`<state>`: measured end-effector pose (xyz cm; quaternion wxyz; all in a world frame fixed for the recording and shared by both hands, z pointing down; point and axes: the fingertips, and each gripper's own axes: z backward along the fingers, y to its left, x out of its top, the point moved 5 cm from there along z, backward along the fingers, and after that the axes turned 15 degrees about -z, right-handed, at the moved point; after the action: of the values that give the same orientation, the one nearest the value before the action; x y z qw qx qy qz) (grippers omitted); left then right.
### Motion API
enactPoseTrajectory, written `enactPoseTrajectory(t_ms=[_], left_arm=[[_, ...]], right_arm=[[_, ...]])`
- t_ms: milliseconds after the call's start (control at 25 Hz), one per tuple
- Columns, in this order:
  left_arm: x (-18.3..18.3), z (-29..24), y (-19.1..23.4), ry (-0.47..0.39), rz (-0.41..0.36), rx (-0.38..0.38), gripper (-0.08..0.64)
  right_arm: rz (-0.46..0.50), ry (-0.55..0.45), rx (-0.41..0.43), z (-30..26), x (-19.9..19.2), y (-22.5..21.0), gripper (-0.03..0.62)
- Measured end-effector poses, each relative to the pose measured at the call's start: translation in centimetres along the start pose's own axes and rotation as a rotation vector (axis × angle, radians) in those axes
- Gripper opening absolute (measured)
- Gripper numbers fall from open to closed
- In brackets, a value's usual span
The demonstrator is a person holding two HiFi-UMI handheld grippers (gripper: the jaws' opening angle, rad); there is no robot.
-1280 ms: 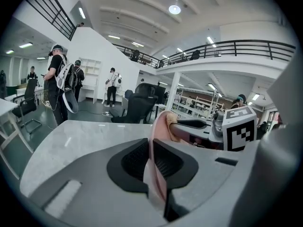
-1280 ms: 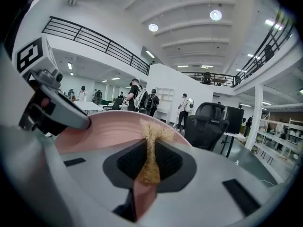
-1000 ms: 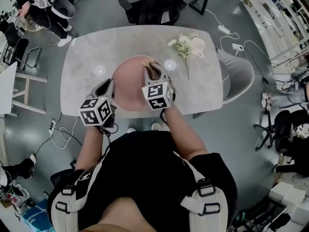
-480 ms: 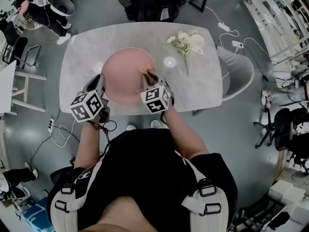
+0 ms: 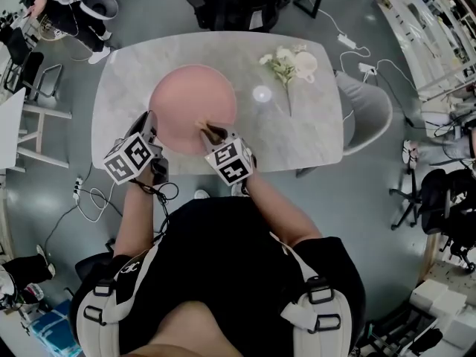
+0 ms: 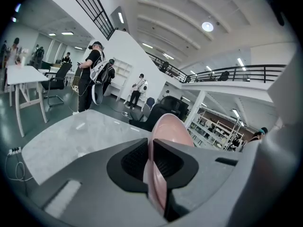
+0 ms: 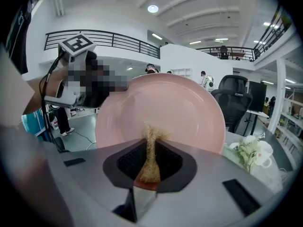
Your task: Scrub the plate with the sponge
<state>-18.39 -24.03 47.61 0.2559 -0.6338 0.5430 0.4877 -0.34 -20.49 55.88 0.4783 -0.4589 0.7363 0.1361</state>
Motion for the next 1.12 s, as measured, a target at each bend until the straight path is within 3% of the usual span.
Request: enactPoseTrajectory(t_ms=[200, 360, 600, 920, 1120], left_arm=[[0.1, 0.3, 0.6, -0.02, 0.02, 0.035, 0.032], [-0.3, 0.5, 0.6, -0.012, 0.003, 0.043, 0.032], [-1.1, 0.1, -1.5, 0.007, -0.06, -0.014, 0.032], [-1.9, 0.5, -4.1, 0.033, -0.122, -0.1, 0.032], [-2.2, 1.0, -4.9, 0.036, -0.136, -0.105, 0.032]], right_arm=[[-0.008, 0.037, 0.024, -0.1, 0.6, 1.3, 0.053], [0.07, 0.11, 0.097, -0.4, 0.4, 3.5, 0.052], [0.159, 0.097, 0.199, -1.3, 0.9, 5.9, 0.054], [0.181, -0.037, 0.156, -0.9, 5.4, 3.6, 0.054], [0.159, -0.078, 0.101, -0.5, 7.0, 1.0, 0.054]])
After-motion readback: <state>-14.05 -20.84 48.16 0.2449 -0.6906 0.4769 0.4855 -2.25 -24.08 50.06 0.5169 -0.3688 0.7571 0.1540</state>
